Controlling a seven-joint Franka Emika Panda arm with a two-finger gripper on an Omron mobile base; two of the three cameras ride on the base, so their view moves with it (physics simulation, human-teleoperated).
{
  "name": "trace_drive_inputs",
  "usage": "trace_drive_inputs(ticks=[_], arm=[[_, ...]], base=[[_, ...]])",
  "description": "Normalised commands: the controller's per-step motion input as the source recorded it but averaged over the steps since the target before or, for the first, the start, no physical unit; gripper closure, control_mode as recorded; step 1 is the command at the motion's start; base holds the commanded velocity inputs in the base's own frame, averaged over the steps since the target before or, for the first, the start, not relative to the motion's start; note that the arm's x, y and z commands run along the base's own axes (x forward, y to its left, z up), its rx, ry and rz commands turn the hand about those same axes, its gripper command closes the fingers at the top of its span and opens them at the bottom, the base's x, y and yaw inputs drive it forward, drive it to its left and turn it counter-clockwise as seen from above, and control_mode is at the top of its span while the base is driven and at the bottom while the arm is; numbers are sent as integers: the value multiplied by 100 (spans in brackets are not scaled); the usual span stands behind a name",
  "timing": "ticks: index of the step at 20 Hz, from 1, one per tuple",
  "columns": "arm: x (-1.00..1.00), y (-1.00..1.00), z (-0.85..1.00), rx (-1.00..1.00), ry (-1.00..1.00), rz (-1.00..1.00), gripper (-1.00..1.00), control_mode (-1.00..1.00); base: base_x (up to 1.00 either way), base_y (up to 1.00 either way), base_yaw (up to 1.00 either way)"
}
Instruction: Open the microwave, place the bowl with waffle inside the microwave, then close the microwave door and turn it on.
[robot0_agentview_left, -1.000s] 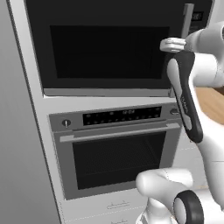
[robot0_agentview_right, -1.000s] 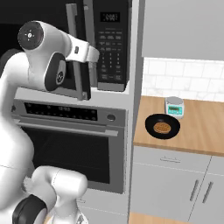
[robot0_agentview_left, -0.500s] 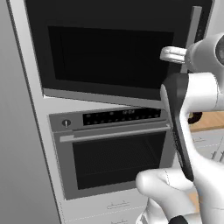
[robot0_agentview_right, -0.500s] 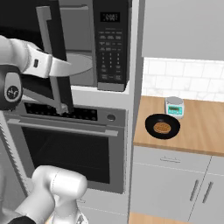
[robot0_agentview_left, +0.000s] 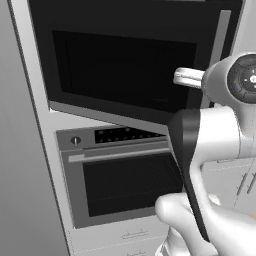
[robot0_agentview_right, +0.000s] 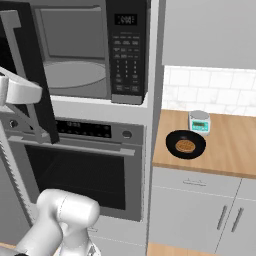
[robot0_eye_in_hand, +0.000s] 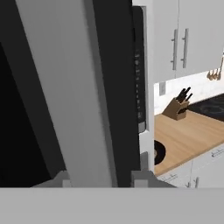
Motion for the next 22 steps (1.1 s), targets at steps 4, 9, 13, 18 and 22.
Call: trace_drive_inputs(ticks=[4,9,13,18,22], arm=[[-25,11,-5,0,-6,0,-100,-100],[-73,37,1,-3,-16,0,-100,-100],[-62,38,18,-1,-7,-2,-100,-100],[-39,-63,13,14,2,14,-100,-100],[-19,-100,-2,45,-2,28,-100,-100]], base=[[0,0,0],[0,0,0],[0,0,0],[0,0,0],[0,0,0]])
